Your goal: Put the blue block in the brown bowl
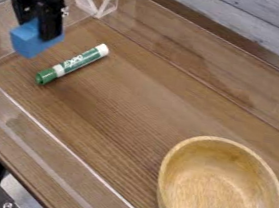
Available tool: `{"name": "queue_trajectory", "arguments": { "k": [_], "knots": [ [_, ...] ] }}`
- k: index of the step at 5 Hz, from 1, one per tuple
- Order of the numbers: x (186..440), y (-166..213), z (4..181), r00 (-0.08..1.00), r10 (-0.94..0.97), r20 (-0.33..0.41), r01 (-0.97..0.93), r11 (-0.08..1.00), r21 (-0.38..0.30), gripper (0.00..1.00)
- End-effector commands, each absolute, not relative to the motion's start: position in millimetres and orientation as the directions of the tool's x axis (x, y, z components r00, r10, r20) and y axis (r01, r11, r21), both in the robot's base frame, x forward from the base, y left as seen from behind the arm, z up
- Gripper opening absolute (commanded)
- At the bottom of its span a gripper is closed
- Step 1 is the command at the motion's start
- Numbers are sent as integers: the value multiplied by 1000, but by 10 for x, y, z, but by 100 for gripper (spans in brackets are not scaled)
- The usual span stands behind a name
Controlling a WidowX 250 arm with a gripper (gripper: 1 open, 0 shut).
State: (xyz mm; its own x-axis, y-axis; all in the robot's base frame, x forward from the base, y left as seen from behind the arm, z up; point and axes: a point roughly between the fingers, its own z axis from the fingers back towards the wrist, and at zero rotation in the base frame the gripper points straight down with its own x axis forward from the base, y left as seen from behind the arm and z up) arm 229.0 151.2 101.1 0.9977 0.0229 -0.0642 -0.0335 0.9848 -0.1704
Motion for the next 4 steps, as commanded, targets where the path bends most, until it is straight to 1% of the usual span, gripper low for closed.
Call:
{"name": "queue_trajectory", "arguments": {
  "k": [1, 3, 4],
  "knots": [
    [2351, 1359, 1356, 1000, 22, 5, -21, 989, -149, 0],
    [2322, 928, 1441, 999, -6, 33, 11, 990, -138, 0],
    [2308, 836, 1475, 999, -17, 40, 23, 991, -131, 0]
  ]
}}
